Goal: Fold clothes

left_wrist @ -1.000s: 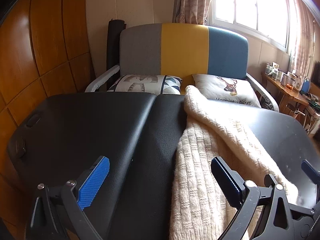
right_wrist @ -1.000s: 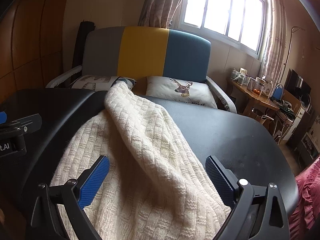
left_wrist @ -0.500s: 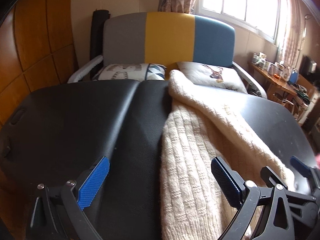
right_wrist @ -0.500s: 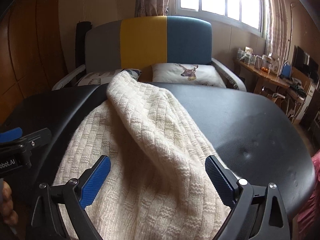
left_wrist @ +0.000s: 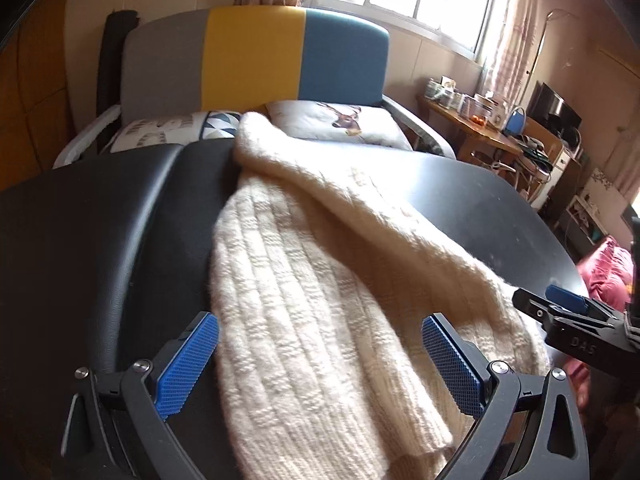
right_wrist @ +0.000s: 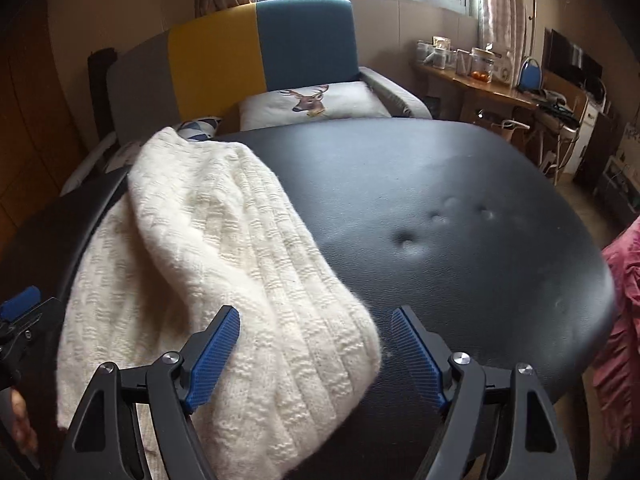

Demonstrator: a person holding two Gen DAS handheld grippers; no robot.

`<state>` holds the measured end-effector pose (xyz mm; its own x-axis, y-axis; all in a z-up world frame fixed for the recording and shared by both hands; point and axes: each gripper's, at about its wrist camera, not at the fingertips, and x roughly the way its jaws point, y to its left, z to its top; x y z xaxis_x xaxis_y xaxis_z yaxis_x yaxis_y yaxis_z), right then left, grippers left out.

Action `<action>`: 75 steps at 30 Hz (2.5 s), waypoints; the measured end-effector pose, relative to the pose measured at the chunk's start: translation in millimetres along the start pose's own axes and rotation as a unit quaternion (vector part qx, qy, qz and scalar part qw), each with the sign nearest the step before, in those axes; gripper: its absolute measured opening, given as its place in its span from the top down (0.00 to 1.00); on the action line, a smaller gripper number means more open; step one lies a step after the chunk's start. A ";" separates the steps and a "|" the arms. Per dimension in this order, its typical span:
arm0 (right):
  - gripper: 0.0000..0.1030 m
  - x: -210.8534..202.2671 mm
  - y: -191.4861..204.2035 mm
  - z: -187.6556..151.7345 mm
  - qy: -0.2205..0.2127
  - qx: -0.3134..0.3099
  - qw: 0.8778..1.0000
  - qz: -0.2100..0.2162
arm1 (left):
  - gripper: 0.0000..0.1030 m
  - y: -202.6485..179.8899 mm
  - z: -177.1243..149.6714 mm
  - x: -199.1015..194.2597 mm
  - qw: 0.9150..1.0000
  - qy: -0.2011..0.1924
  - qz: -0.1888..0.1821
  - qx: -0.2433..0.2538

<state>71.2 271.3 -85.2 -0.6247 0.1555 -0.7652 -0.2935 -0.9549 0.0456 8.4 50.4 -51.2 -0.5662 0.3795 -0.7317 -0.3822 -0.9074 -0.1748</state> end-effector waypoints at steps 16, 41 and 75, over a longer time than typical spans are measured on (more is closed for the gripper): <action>0.35 -0.4 -12.9 1.4 0.034 0.040 0.988 0.145 | 0.00 5.9 -19.3 34.8 0.997 0.071 0.005 -0.012; 0.33 23.3 -48.5 -15.2 0.084 0.201 0.905 0.365 | 0.00 21.1 -33.6 58.9 0.993 0.114 0.026 0.002; 0.31 -1.4 -0.7 -33.4 0.094 0.013 0.953 0.287 | 0.38 -80.0 3.2 69.6 0.958 0.208 -0.093 0.173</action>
<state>96.5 263.2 -105.6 -0.5480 -0.4408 -0.7109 0.0379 -0.8621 0.5053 -2.8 150.0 -86.0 -0.1520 0.3577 -0.9214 -0.7082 -0.6897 -0.1509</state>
